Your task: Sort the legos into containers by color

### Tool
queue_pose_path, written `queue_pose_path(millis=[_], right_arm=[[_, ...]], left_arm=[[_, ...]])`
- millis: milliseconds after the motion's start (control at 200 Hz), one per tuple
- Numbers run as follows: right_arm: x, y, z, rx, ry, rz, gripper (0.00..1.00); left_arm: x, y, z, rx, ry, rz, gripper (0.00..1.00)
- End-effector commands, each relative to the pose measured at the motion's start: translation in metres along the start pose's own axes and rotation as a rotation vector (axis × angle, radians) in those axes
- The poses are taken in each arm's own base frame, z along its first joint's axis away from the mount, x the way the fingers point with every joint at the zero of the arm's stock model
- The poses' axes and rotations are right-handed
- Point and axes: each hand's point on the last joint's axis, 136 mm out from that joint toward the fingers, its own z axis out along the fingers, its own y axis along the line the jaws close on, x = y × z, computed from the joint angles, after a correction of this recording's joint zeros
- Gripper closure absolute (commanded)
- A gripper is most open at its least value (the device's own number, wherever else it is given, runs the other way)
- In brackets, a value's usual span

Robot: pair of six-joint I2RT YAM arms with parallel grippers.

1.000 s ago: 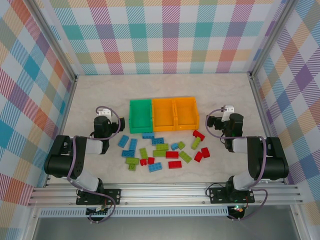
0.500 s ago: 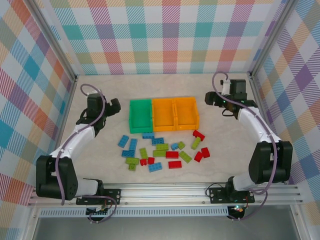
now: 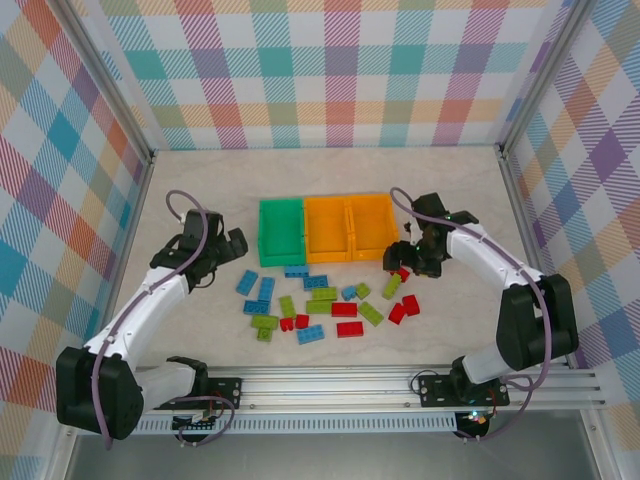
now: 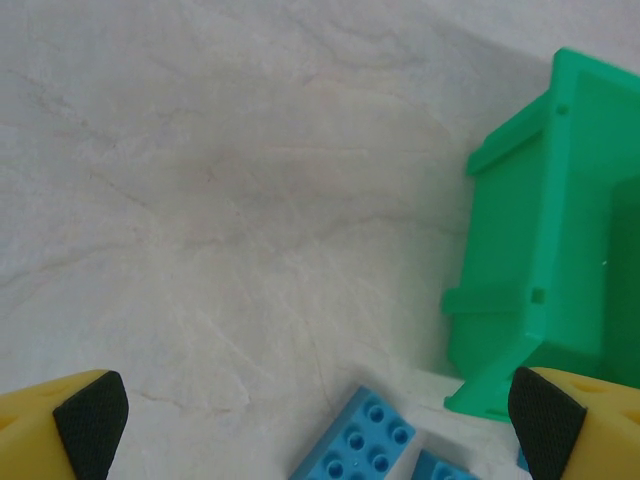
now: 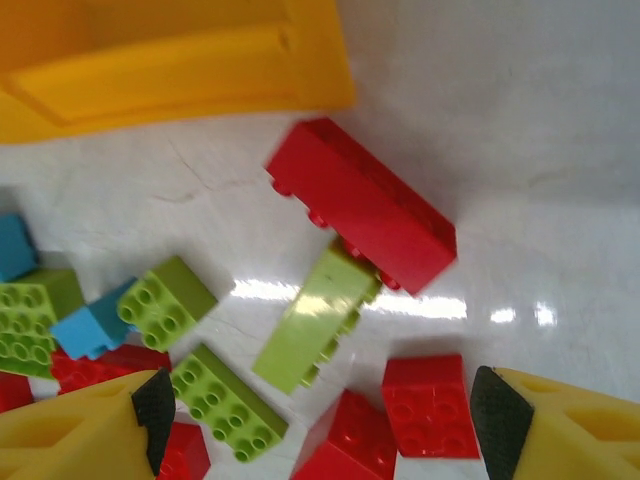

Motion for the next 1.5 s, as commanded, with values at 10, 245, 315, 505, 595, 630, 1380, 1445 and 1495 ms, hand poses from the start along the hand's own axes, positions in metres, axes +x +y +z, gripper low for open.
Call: queue_pose_path(millis=[10, 245, 315, 505, 595, 630, 1380, 1445, 1495], right_arm=[[0.015, -0.004, 0.007, 0.022, 0.037, 0.047, 0.21], [-0.011, -0.006, 0.018, 0.128, -0.034, -0.100, 0.21], [-0.016, -0.005, 0.023, 0.135, -0.017, -0.134, 0.22], [-0.028, -0.008, 0.038, 0.170, 0.010, -0.190, 0.26], [-0.033, -0.001, 0.043, 0.145, 0.006, -0.211, 0.29], [-0.035, 0.000, 0.046, 0.148, 0.009, -0.221, 0.30], [-0.028, -0.031, 0.050, 0.312, 0.044, -0.264, 0.66], [-0.029, -0.034, 0.047, 0.324, 0.031, -0.253, 0.68], [-0.030, -0.036, 0.044, 0.325, 0.021, -0.236, 0.71]], left_arm=[[0.015, 0.006, 0.002, -0.025, 0.032, -0.005, 0.00], [0.014, 0.003, 0.004, -0.021, 0.036, 0.004, 0.00], [0.013, 0.002, 0.005, -0.019, 0.037, 0.004, 0.00], [0.010, 0.002, 0.005, -0.026, 0.034, 0.005, 0.00], [0.008, 0.002, 0.005, -0.029, 0.029, 0.005, 0.00], [0.008, 0.002, 0.005, -0.031, 0.027, 0.006, 0.00], [0.007, 0.006, 0.003, -0.052, 0.018, -0.009, 0.00], [0.007, 0.007, 0.003, -0.053, 0.017, -0.010, 0.00], [0.008, 0.007, 0.004, -0.055, 0.018, -0.009, 0.00]])
